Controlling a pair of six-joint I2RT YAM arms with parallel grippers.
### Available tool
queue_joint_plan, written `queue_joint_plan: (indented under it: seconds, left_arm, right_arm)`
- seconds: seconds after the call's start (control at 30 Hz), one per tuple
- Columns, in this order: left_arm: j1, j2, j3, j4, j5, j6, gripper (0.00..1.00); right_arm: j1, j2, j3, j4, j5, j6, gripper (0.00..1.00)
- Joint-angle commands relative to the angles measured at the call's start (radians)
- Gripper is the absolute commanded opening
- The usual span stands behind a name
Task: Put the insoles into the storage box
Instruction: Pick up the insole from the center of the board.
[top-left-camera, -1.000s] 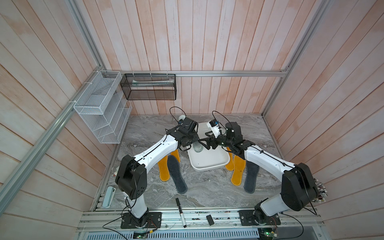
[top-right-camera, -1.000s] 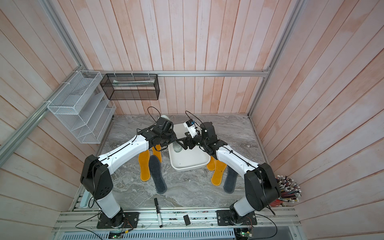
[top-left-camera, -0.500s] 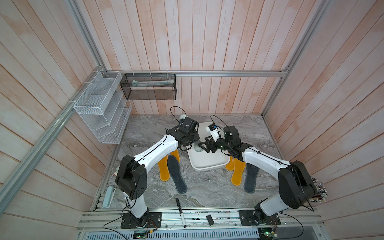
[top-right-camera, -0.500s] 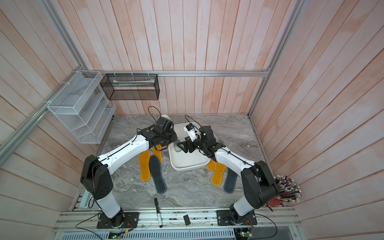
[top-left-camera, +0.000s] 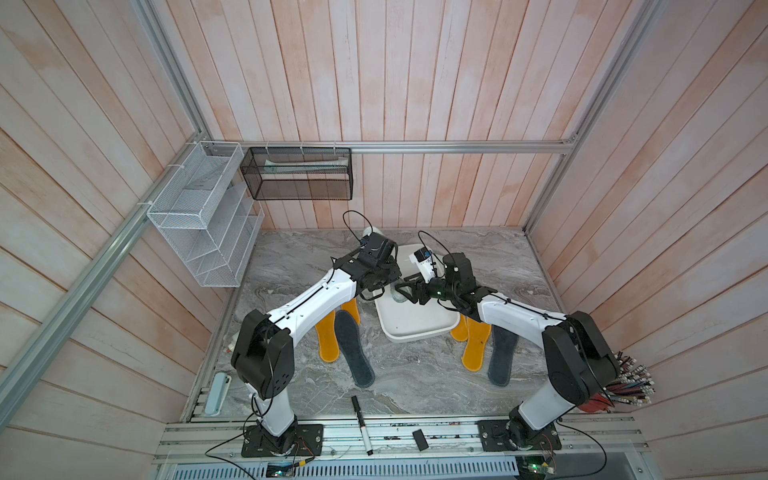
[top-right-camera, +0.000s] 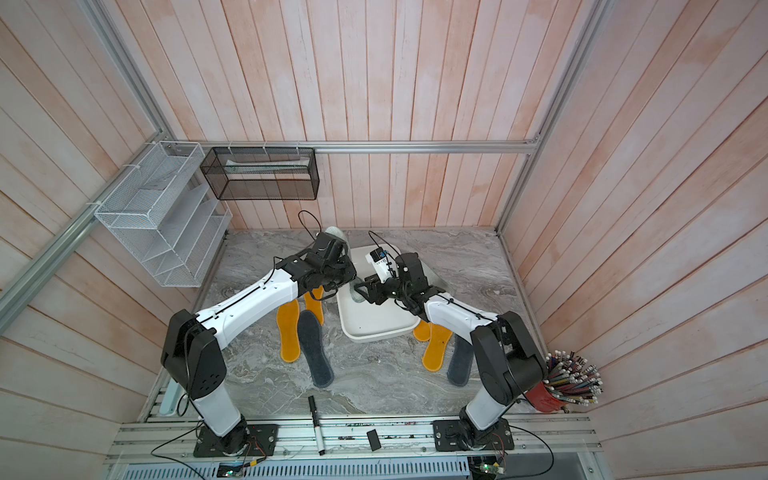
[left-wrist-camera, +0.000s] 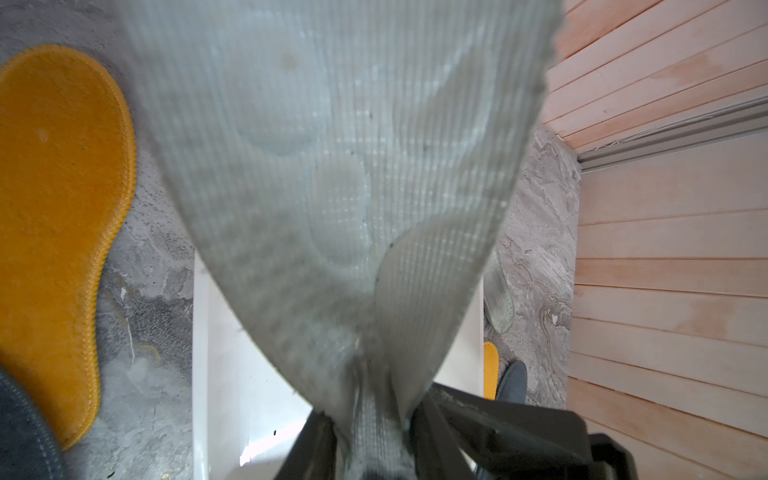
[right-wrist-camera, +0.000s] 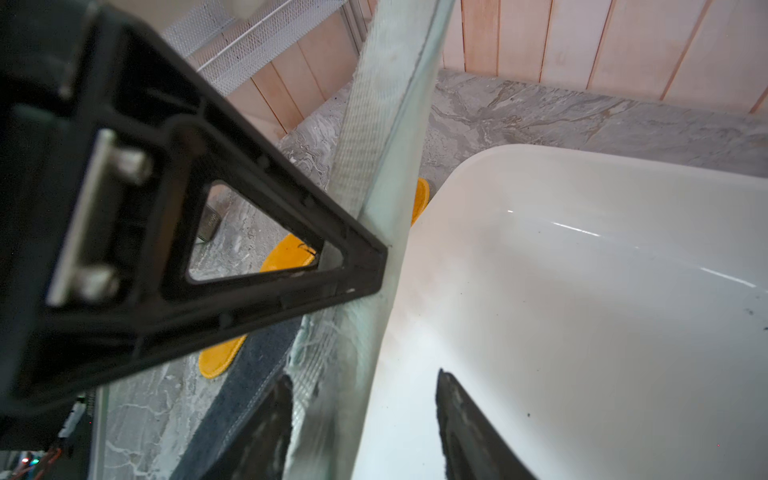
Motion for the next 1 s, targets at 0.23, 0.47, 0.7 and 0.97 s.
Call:
queue_joint_plan:
  seconds: [0.23,0.47,0.7,0.97]
  left_arm:
    - [-0.004,0.007,0.002,0.016,0.009,0.014,0.33]
    - [-0.004,-0.004,-0.008,0.011,-0.014,0.005,0.53]
    - [0.006,-0.048,-0.032,0.004,-0.098,0.003,0.82]
    - [0.089,-0.174,-0.150,0.056,-0.172,-0.035,1.00]
  right_arm:
    - [-0.025,0.038,0.036,0.034,-0.095,0.042,0.26]
    - [-0.039,0.035,0.026,0.043,-0.133,0.074,0.11]
    - [-0.047,0.011,-0.006,0.065,-0.144,0.113,0.07]
    - [-0.051,-0.023,-0.072,0.114,-0.144,0.259,0.05]
